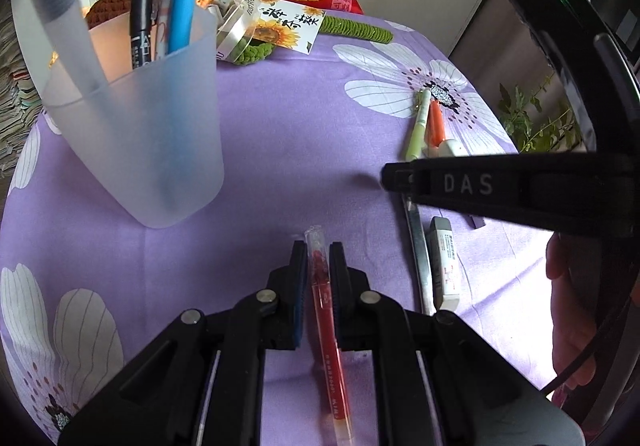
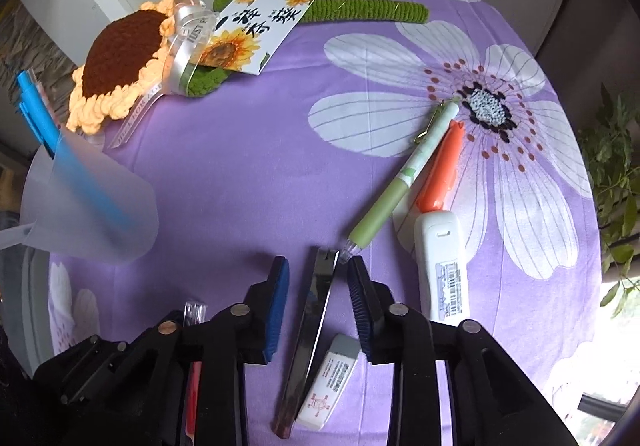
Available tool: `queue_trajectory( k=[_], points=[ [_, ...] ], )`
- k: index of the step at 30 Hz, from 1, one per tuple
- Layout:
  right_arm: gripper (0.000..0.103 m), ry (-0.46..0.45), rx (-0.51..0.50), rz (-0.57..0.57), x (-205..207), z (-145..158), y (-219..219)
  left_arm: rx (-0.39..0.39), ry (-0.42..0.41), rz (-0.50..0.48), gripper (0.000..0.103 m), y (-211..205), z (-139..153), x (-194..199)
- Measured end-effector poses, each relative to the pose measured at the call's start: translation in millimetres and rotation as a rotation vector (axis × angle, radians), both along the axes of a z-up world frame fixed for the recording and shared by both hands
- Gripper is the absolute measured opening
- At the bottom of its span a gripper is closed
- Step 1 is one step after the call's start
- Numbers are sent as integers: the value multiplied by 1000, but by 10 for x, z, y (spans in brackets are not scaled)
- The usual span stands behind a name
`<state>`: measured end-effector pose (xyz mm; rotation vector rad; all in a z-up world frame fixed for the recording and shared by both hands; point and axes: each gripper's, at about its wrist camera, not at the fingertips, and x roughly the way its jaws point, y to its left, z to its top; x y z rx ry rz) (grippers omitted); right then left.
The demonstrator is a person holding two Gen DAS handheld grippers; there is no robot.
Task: Organize stationery
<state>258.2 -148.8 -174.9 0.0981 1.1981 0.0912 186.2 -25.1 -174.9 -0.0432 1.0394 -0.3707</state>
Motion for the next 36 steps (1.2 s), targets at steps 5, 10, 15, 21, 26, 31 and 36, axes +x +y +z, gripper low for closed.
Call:
queue_trajectory(
  k=[5, 10, 15, 21, 26, 31, 36],
  points=[
    [13, -3, 8, 8, 6, 3, -14, 2, -11, -4, 9, -10, -4, 12],
    [12, -43, 70, 46, -129, 167, -8, -23, -12, 1, 9, 43, 22, -1],
    [12, -139, 95, 73, -384, 509, -56, -66, -87, 4, 8, 128, 264, -120],
    [12, -228, 114, 97, -649, 747, -52, -90, -158, 7, 8, 177, 534, -313],
    [12, -270, 113, 123, -861, 895, -53, -103, -200, 5, 8, 195, 702, -486],
    [12, -306, 118, 128, -981, 1010, -54, -109, -250, 10, 8, 242, 862, -609],
    [12, -332, 118, 126, -1076, 1096, -48, -120, -293, 22, 8, 321, 1008, -714]
  ],
)
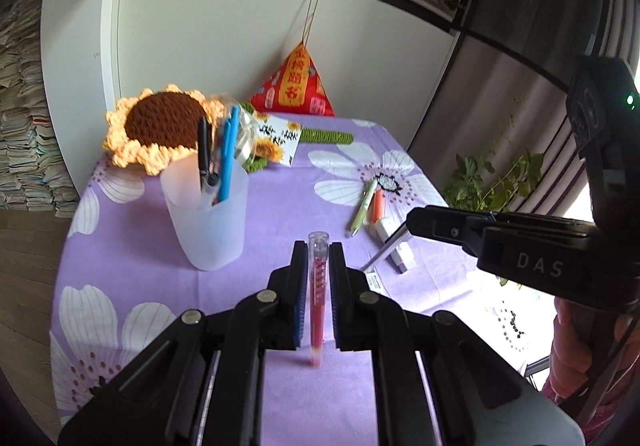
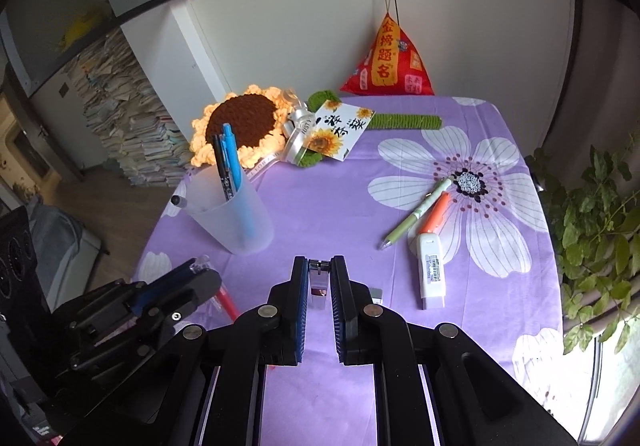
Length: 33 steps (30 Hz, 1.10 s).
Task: Organize stationery
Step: 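Drop the red pen into the frosted cup with the left tool while the right holds the small pen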
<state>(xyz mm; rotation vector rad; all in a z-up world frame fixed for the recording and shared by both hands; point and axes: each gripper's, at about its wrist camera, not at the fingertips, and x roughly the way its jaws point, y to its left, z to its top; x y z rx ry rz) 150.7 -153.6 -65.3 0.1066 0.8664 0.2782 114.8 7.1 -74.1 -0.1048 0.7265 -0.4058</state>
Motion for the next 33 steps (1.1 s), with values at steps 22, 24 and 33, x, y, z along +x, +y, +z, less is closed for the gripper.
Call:
queue_trajectory(
  k=[22, 24, 33],
  points=[
    [12, -33, 20, 8, -171, 122, -4, 0, -177, 77, 8, 325, 730, -197],
    [12, -33, 20, 9, -173, 127, -2, -1, -201, 85, 8, 347, 833, -195],
    [12, -40, 24, 3, -196, 144, -53, 40, -308, 164, 8, 446, 1268, -18]
  ],
)
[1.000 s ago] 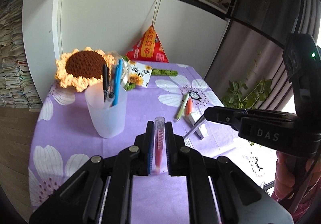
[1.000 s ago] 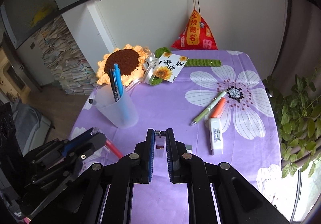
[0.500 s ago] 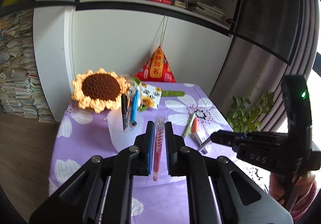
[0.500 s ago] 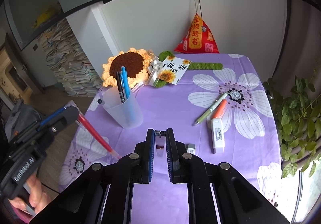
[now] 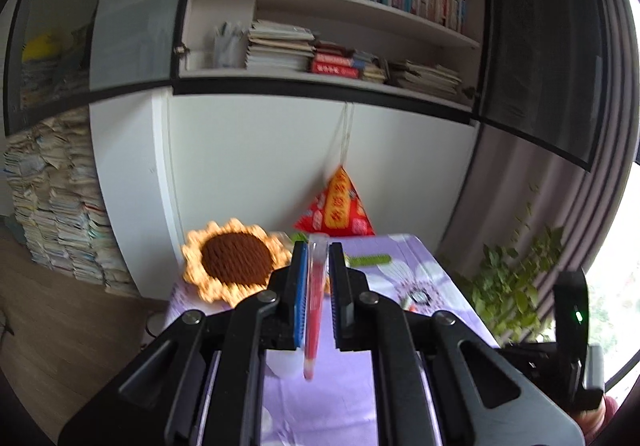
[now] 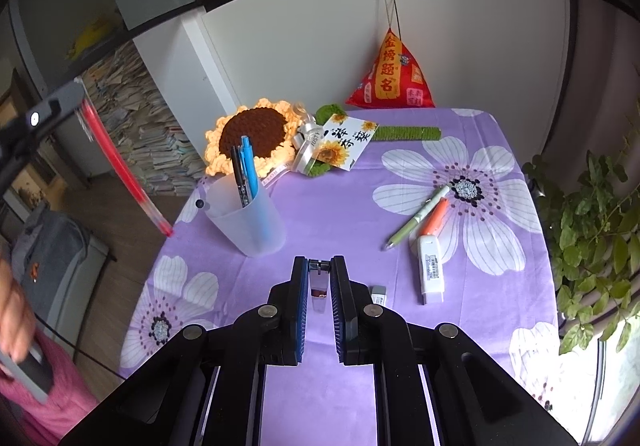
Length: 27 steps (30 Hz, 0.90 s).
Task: Organize stationery
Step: 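Drop the red pen into the frosted cup with the left tool while the right holds the small pen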
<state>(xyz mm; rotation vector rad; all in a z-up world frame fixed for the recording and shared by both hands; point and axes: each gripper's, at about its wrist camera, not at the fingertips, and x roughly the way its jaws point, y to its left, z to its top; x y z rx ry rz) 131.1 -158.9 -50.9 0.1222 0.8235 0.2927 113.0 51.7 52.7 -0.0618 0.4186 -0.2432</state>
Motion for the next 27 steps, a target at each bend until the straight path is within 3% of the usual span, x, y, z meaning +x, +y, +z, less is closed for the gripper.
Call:
queue_trajectory(
  k=[8, 13, 16, 19, 22, 23, 25, 27],
  points=[
    [12, -6, -3, -15, -18, 36, -43, 7, 34, 74, 8, 120, -39, 384],
    [12, 0, -5, -26, -32, 18, -99, -45, 133, 77, 10, 289, -413, 385],
    [12, 7, -10, -36, 14, -5, -124, -64, 252, 107, 9, 442, -811, 440],
    [12, 21, -6, -34, 77, -45, -97, -102, 431, 144, 9, 598, -1273, 637],
    [12, 25, -3, -15, 77, -71, -25, -99, 533, 168, 10, 641, -1617, 823],
    [12, 26, -4, -10, 72, -76, 0, -83, 556, 166, 11, 622, -1698, 878],
    [12, 26, -8, -5, 63, -80, 33, -63, 612, 158, 27, 577, -1882, 1008],
    [12, 26, -14, -6, 52, -78, 45, -56, 641, 174, 35, 562, -2015, 1112]
  ],
)
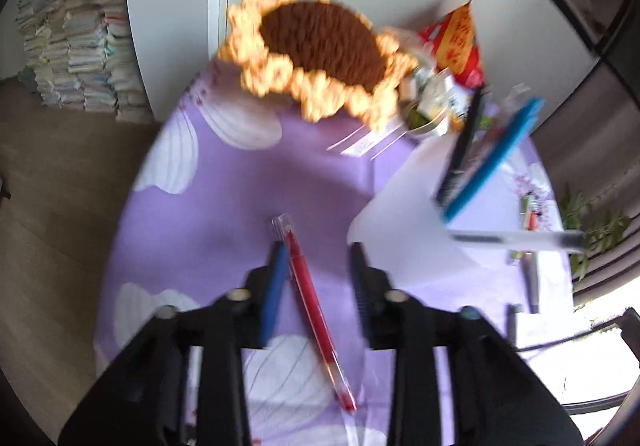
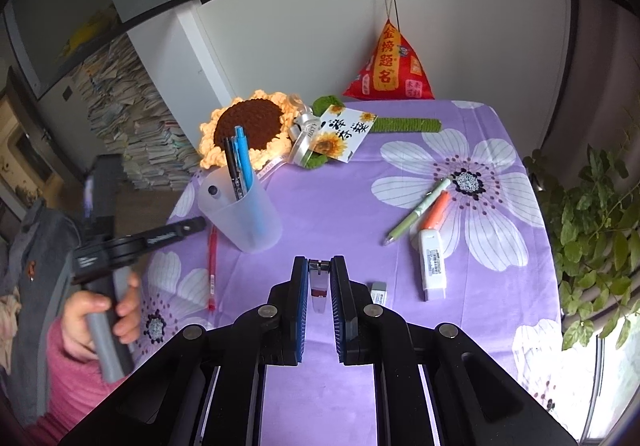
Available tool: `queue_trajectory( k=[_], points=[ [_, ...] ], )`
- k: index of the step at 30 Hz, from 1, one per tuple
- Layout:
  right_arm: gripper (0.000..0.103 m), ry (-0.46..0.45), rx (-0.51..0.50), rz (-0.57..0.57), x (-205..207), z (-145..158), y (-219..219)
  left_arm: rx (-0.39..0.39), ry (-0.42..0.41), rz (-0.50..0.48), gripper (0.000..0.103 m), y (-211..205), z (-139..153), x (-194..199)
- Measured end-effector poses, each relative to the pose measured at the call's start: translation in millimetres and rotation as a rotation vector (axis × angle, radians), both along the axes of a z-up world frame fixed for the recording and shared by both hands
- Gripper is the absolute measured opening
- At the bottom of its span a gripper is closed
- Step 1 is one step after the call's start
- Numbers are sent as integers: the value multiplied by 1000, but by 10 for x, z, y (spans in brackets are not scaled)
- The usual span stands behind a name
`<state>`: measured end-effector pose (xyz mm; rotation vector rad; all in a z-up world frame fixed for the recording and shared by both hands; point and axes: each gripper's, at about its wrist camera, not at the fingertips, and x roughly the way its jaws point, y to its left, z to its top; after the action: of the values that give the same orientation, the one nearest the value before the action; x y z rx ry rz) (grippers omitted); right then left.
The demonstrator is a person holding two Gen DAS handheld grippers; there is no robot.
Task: Organize stationery
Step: 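Drop the red pen into the frosted cup with the left tool while the right holds the small pen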
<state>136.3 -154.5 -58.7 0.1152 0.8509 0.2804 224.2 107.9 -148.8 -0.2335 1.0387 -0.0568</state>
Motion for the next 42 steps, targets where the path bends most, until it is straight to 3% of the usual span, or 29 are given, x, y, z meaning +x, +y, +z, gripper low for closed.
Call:
queue_trajectory(
  k=[6, 10, 11, 12, 19, 24, 32, 42],
  points=[
    [12, 1, -11, -29, -5, 5, -60, 24, 70, 60, 32, 85, -171, 203],
    [12, 10, -7, -40, 27, -25, -86, 64, 62, 69, 30, 57, -173, 265],
    [12, 13, -7, -40, 37, -32, -83, 88, 60, 72, 28, 42, -173, 267],
    [12, 14, -7, -39, 41, -35, -79, 112, 61, 75, 15, 23, -182, 264],
    [12, 17, -3, -35, 56, -45, -72, 58, 42, 54, 12, 84, -135, 104],
    [12, 17, 2, -36, 57, -45, -74, 22, -63, 51, 12, 166, 259, -119],
    [12, 16, 13, -24, 51, -49, -60, 12, -317, 14, 12, 70, 1134, -607],
    [12, 7, 12, -28, 27, -31, -85, 41, -475, 15, 12, -77, 1822, -489]
  ],
)
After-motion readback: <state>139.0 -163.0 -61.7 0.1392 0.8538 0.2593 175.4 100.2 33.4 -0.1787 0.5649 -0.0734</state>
